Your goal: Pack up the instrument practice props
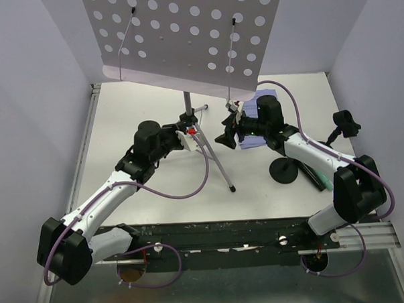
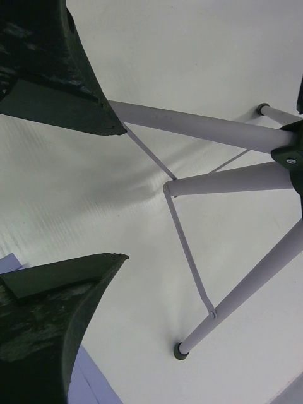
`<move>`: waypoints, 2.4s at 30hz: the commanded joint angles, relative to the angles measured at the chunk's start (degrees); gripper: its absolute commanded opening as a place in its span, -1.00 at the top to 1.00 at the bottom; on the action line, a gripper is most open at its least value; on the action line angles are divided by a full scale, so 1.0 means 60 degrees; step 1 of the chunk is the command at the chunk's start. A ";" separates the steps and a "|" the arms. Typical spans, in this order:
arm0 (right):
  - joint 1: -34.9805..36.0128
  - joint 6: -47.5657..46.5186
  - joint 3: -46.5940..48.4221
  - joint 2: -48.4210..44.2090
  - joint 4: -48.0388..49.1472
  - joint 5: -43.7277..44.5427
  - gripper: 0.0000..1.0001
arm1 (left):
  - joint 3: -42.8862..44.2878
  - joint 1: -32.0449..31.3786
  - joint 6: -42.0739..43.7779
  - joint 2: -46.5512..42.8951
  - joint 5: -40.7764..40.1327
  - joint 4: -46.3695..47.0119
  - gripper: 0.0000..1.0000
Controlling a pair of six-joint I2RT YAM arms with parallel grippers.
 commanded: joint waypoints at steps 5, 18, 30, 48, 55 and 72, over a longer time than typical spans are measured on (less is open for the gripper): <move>0.0073 0.0038 -0.0159 0.0027 0.0205 0.0192 -0.64 | -0.0305 -0.0507 0.1300 -0.0004 0.0292 0.0320 0.28; 0.0073 0.0258 -0.0012 0.0130 0.0322 0.0309 -0.64 | 0.0030 -0.0420 -0.0965 0.0290 -0.1291 0.0397 1.00; 0.0073 0.0523 0.0323 0.0656 0.0500 -0.0804 -0.64 | 0.0412 0.1016 -0.7222 -0.0707 0.0553 -0.0998 1.00; 0.0234 0.1751 0.2579 0.1887 -0.0908 0.0118 -0.62 | -0.1594 0.2714 -1.4223 -0.0240 0.2677 0.2312 1.00; 0.0249 0.0585 0.3238 0.2677 -0.0776 -0.0494 -0.63 | -0.1669 0.3988 -1.5354 0.0699 0.4786 0.3457 0.95; 0.0234 -0.3228 0.6065 0.5563 -0.0425 -0.1185 -0.75 | -0.0042 0.4502 -0.9949 0.1123 0.2035 -0.0983 -0.42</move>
